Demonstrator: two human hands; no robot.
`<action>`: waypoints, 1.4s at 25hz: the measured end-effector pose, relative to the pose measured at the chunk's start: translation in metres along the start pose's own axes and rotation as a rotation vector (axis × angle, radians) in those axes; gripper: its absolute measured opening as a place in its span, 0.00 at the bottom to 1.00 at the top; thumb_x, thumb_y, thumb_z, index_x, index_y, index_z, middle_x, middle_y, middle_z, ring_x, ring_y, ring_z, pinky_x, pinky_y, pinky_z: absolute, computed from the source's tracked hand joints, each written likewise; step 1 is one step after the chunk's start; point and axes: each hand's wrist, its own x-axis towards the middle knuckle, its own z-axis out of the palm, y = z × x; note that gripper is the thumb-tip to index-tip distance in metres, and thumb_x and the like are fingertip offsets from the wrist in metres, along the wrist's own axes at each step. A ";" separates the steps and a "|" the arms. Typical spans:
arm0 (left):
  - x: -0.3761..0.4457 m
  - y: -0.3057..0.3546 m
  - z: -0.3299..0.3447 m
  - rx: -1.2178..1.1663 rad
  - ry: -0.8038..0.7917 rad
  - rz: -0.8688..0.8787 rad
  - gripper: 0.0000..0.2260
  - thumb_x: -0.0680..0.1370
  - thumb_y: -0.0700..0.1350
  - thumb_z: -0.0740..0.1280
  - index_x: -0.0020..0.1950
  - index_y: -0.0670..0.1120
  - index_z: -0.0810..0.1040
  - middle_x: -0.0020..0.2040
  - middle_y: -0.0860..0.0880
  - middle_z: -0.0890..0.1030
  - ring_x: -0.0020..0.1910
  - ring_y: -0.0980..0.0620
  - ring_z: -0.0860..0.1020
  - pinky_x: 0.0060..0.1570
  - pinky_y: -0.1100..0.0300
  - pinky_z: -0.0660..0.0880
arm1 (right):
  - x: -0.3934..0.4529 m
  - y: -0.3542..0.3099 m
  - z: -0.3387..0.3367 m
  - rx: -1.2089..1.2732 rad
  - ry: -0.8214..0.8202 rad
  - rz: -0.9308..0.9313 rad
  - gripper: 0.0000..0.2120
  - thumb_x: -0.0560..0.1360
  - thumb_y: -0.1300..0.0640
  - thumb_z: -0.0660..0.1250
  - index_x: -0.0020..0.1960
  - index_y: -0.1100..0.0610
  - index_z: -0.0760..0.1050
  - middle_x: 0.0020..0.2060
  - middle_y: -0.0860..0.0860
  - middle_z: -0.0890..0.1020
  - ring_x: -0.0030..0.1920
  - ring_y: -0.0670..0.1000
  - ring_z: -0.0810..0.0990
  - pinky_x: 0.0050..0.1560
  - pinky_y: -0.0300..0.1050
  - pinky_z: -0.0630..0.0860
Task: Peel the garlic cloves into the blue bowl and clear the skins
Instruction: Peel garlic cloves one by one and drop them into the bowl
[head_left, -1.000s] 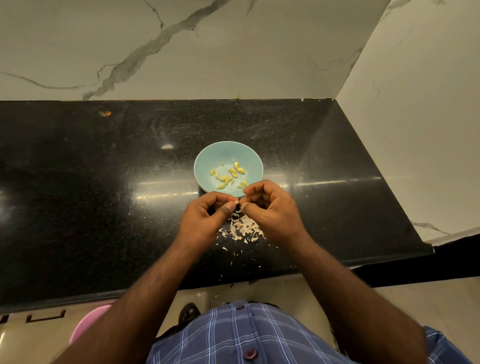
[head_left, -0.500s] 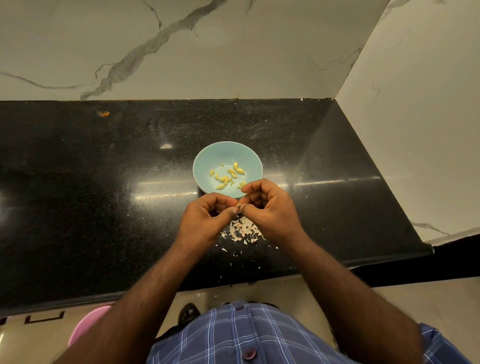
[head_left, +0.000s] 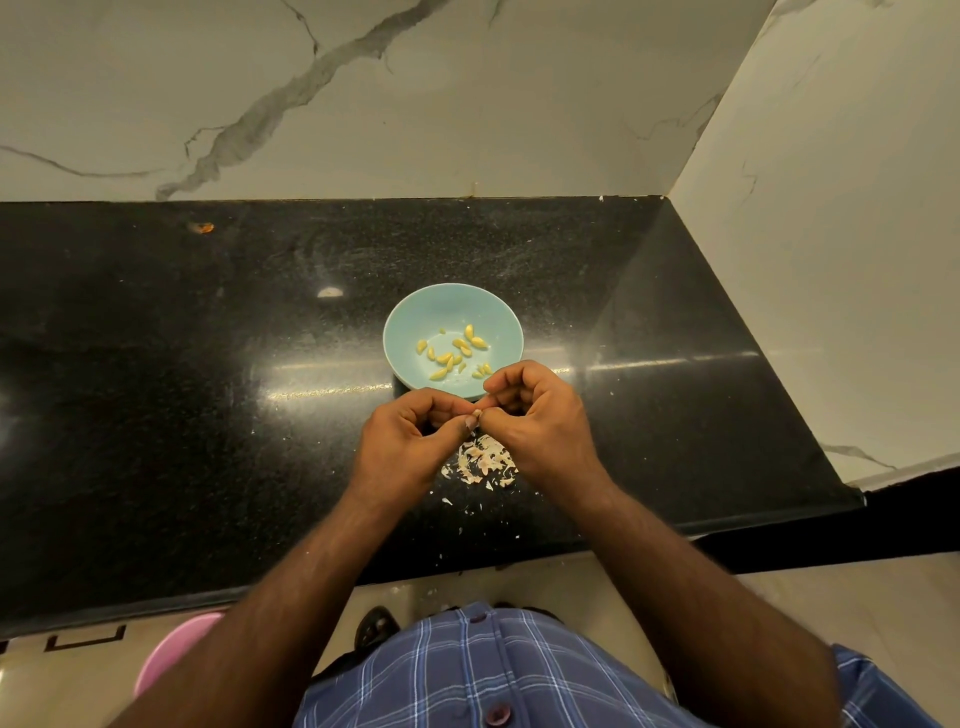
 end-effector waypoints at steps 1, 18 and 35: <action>0.000 0.000 0.000 -0.028 -0.004 -0.007 0.05 0.75 0.38 0.75 0.47 0.47 0.85 0.41 0.46 0.87 0.44 0.44 0.85 0.50 0.45 0.84 | 0.000 -0.001 0.000 0.017 0.003 0.009 0.12 0.69 0.66 0.76 0.49 0.55 0.78 0.38 0.50 0.85 0.42 0.48 0.85 0.47 0.50 0.85; 0.000 -0.002 0.003 -0.443 -0.041 -0.261 0.07 0.77 0.36 0.71 0.54 0.37 0.82 0.42 0.41 0.84 0.39 0.50 0.81 0.42 0.59 0.78 | 0.005 -0.001 -0.013 0.207 -0.126 0.083 0.10 0.73 0.67 0.75 0.53 0.62 0.79 0.44 0.58 0.86 0.45 0.51 0.85 0.47 0.44 0.82; 0.000 0.005 0.004 -0.424 -0.072 -0.321 0.05 0.81 0.39 0.67 0.51 0.39 0.83 0.38 0.45 0.82 0.36 0.54 0.77 0.38 0.63 0.75 | 0.002 0.004 -0.018 0.081 -0.200 0.032 0.12 0.74 0.64 0.75 0.57 0.57 0.84 0.49 0.50 0.87 0.52 0.45 0.85 0.55 0.41 0.82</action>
